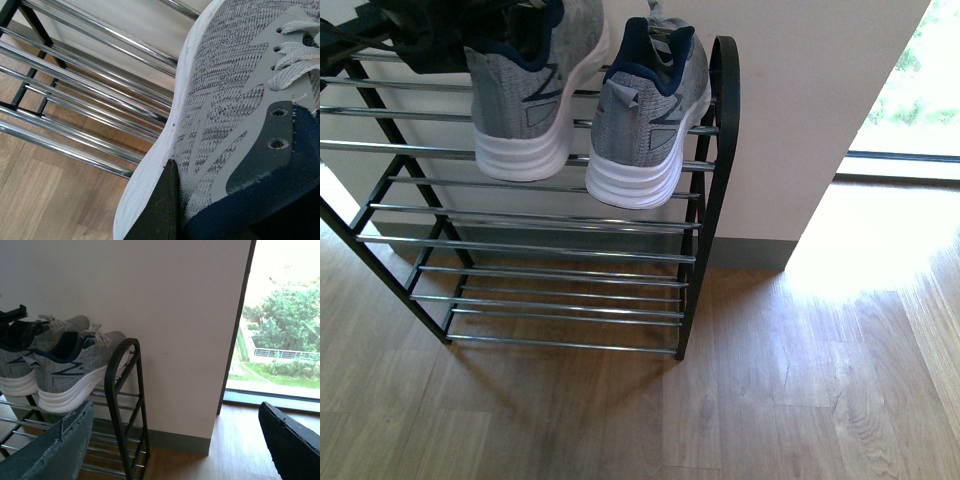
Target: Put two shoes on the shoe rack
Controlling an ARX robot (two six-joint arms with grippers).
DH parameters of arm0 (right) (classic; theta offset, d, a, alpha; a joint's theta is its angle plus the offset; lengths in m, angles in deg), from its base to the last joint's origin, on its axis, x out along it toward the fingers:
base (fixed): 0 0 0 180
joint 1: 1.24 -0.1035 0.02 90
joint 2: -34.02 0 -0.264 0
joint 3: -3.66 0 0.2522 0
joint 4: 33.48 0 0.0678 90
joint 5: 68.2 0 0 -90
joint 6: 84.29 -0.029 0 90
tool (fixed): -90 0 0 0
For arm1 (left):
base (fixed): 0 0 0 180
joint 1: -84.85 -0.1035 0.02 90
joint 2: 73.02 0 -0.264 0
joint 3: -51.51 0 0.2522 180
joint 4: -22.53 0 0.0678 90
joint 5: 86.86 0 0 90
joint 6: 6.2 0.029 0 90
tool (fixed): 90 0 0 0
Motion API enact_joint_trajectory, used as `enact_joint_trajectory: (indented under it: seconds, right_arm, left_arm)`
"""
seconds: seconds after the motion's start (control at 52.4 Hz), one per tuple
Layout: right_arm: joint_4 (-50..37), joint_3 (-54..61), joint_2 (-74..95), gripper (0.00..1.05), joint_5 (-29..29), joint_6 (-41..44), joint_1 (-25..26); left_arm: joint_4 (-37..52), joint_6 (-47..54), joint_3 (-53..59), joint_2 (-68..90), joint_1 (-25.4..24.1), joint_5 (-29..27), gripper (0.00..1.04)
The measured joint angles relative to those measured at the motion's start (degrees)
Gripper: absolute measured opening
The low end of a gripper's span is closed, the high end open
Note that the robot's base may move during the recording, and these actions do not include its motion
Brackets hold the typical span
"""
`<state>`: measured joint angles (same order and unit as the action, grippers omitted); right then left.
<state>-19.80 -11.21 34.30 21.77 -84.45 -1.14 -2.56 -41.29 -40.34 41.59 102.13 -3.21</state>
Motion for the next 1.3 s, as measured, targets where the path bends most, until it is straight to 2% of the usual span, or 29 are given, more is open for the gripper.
enact_joint_trajectory:
  seconds: [0.172,0.611,0.84,1.012,1.146,1.298]
  right_arm:
    - [0.00,0.00,0.00,0.96,0.00,0.00,0.00]
    - [0.00,0.00,0.00,0.96,0.00,0.00,0.00]
    - [0.00,0.00,0.00,0.96,0.00,0.00,0.00]
    - [0.00,0.00,0.00,0.96,0.00,0.00,0.00]
    - [0.00,0.00,0.00,0.96,0.00,0.00,0.00]
    - [0.00,0.00,0.00,0.96,0.00,0.00,0.00]
  left_arm:
    - [-1.05,1.36,-0.02,0.07,2.03,-0.11,0.01]
    - [-1.99,3.34,-0.44,0.90,1.55,0.44,0.02]
    - [-0.85,3.32,-0.44,0.83,0.63,1.66,0.42]
    - [0.22,2.67,1.05,-0.50,0.31,0.35,0.67]
    - [1.64,2.45,4.70,-6.29,0.26,-0.74,0.97]
    - [2.89,2.86,9.55,-13.86,0.22,-2.60,0.95]
